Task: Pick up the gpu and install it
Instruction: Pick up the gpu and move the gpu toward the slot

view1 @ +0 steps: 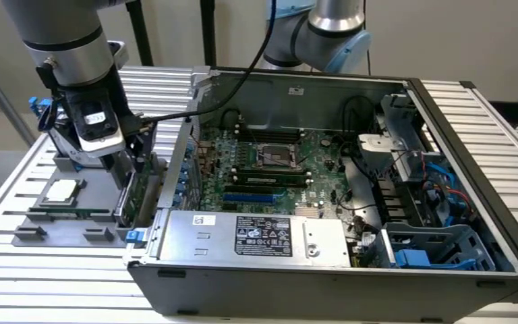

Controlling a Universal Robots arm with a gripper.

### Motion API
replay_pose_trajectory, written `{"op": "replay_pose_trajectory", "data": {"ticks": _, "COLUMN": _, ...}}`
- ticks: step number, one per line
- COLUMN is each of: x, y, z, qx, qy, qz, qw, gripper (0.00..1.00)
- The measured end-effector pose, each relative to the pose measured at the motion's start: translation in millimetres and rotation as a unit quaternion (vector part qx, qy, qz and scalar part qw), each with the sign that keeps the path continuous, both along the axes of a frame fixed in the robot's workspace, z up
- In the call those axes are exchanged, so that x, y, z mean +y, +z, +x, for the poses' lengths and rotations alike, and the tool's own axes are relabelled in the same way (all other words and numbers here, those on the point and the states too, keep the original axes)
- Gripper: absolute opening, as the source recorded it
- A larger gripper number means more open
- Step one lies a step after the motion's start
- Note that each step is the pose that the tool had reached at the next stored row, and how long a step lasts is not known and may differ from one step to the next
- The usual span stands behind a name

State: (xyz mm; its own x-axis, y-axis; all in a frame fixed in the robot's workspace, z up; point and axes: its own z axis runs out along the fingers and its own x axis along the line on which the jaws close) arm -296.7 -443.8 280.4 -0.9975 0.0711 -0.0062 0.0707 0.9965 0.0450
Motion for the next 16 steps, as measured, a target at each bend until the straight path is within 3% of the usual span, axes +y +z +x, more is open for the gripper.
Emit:
{"op": "replay_pose_trajectory", "data": {"ticks": 10, "x": 4.4, "y": -18.3, "z": -3.9, "qx": -0.0022, "qy": 0.0, "qz": -0.0003, "qw": 1.0, "gripper": 1.0}}
{"op": "replay_pose_trajectory", "data": {"ticks": 16, "x": 5.2, "y": -29.1, "z": -5.5, "qx": -0.0091, "qy": 0.0, "qz": -0.001, "qw": 1.0, "gripper": 1.0}}
